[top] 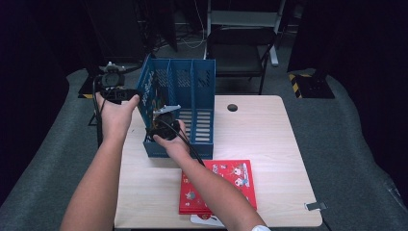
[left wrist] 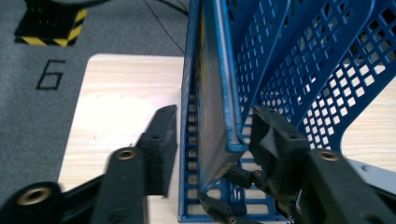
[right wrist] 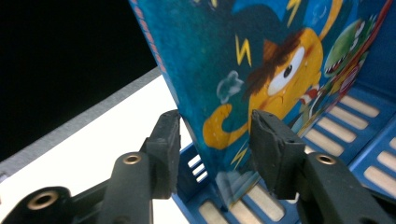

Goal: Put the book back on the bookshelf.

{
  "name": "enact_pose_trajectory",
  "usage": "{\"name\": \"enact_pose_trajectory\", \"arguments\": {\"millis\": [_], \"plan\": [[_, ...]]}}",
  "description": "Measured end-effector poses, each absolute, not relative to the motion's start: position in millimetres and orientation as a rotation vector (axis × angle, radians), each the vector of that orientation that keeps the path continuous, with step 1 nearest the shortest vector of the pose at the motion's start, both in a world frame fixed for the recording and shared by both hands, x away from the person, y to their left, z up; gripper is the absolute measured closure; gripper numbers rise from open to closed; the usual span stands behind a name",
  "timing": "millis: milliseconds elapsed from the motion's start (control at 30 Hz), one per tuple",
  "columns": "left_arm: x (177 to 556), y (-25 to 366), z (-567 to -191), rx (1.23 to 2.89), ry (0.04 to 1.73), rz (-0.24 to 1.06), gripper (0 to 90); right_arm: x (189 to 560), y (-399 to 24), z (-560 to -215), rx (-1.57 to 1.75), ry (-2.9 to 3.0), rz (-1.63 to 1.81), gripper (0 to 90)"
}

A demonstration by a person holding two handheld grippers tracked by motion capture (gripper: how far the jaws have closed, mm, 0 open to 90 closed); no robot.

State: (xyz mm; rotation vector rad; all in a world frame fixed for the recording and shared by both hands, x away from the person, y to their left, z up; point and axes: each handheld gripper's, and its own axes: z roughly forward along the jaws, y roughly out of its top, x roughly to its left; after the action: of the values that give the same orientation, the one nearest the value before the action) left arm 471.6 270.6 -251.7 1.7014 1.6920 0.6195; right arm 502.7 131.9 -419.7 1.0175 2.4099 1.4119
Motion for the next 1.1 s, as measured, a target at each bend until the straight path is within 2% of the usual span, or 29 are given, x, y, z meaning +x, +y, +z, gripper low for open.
{"name": "enact_pose_trajectory", "arguments": {"millis": [133, 267, 1100], "plan": [[465, 271, -246, 1.678, 1.660, 0.625, 45.3, 501, 125, -418, 1.023, 2.412, 1.407, 50.1], [460, 269, -243, 1.707, 1.642, 0.596, 44.1, 498, 119, -415, 1.011, 2.396, 1.401, 48.6], [426, 279, -257, 1.804, 1.531, 0.566, 44.1, 469, 79, -405, 0.947, 2.419, 1.329, 41.9]]}}
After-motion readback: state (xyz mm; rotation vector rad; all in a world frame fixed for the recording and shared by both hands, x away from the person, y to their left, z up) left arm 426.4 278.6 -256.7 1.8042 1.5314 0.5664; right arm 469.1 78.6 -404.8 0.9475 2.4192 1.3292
